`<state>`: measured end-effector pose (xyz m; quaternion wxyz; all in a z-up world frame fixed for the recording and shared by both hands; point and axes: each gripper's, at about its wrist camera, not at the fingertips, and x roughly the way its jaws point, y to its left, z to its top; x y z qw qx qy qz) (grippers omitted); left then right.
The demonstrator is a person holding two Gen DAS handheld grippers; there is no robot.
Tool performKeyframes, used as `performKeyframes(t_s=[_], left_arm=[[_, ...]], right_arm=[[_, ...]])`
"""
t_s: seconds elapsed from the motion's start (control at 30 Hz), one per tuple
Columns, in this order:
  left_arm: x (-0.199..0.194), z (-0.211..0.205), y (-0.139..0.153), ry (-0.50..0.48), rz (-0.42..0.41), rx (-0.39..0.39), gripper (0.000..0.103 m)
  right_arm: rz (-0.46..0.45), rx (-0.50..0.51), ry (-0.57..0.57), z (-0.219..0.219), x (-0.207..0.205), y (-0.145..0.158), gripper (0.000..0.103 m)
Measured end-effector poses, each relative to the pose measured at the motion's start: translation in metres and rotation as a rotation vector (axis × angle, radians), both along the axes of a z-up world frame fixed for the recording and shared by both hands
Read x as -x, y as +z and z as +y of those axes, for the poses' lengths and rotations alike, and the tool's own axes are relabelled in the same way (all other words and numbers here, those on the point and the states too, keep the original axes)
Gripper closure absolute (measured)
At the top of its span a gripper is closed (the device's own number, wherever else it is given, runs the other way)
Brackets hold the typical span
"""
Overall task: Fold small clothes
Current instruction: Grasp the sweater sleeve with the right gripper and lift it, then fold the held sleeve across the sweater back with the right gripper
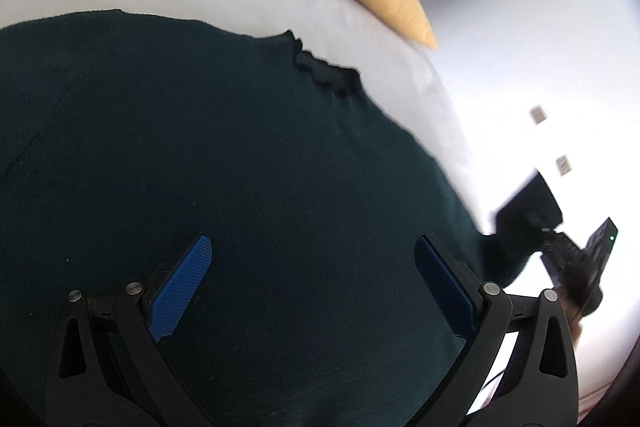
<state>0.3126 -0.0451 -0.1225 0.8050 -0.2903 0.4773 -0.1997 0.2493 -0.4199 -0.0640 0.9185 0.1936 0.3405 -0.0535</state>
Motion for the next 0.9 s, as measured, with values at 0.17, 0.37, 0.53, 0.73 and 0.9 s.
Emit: performKeyframes(t_s=[0.17,0.37,0.53,0.73,0.9], left_arm=[[-0.017,0.008,-0.002,-0.017,0.033,0.196,0.000],[-0.042,-0.004,-0.013,-0.073,0.126,0.301,0.000],[-0.053,-0.021,-0.031,-0.101,0.178,0.275,0.000],[-0.061,-0.057,-0.037,-0.111,0.215,0.183,0.000],[-0.051,-0.096,-0.024,-0.167,0.210,0.076,0.001]], right_arm=[[0.076,0.111,0.258,0.142,-0.032,-0.049,0.094],[0.176,0.061,0.317,0.194,-0.056,-0.101,0.086],[0.159,-0.069,0.340,0.180,-0.044,-0.093,0.043],[0.106,-0.238,0.190,0.135,0.010,-0.089,0.039],[0.109,-0.439,0.067,0.091,0.041,-0.108,0.039]])
